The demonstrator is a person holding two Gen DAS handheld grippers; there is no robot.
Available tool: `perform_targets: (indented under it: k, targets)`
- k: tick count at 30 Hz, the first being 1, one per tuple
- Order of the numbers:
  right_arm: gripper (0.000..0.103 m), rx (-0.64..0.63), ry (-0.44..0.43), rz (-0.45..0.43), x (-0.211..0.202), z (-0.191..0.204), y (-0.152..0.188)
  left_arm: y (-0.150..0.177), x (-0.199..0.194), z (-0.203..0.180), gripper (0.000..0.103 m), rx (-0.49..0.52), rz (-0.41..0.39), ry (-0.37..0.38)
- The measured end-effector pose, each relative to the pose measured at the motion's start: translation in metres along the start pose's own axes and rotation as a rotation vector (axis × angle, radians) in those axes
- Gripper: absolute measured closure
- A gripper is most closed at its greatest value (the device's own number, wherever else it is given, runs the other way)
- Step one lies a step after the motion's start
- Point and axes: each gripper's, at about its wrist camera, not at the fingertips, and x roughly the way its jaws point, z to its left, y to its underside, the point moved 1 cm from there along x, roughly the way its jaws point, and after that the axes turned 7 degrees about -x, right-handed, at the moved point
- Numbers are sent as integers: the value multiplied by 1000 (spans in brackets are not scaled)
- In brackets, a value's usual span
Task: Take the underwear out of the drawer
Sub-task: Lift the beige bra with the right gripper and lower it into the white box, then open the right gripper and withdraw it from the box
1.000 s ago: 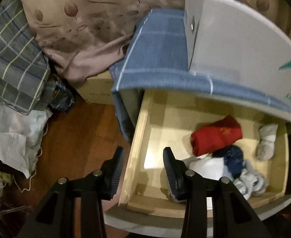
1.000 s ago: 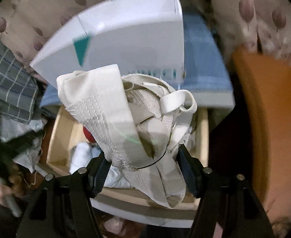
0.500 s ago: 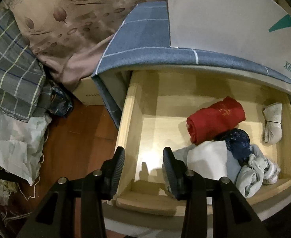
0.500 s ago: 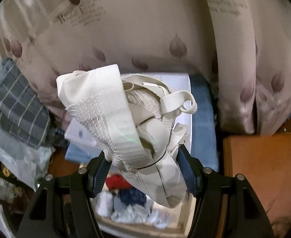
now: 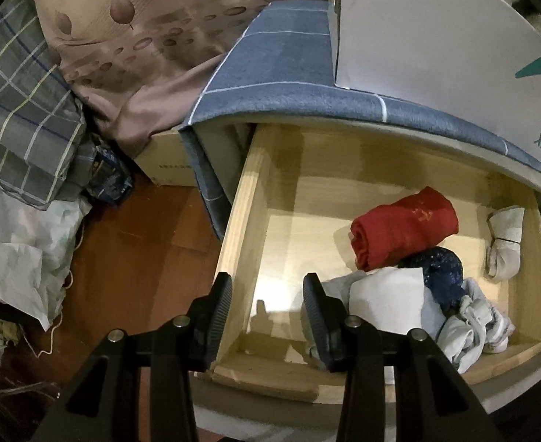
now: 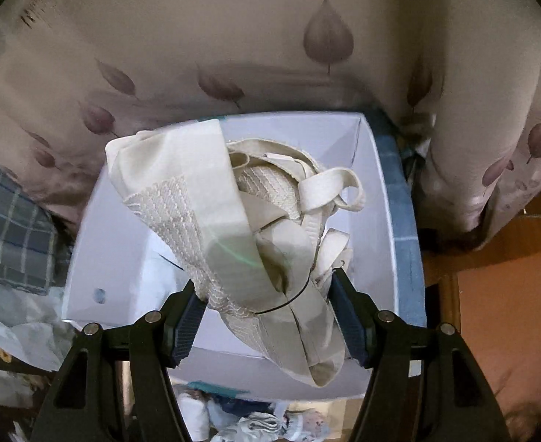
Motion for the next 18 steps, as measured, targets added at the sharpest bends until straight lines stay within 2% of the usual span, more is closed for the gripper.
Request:
perform_targets:
  k: [7,10,18]
  targets:
    - [38,-2,52,107,44,1,2,-1,3,2,62,-10,15,17]
    - [37,-50,116,122,52,8,2,-1,4,2,62,-13,24,22]
    - [33,-64,109,162,61,14,10,-1,7,0,62,-8,35,14]
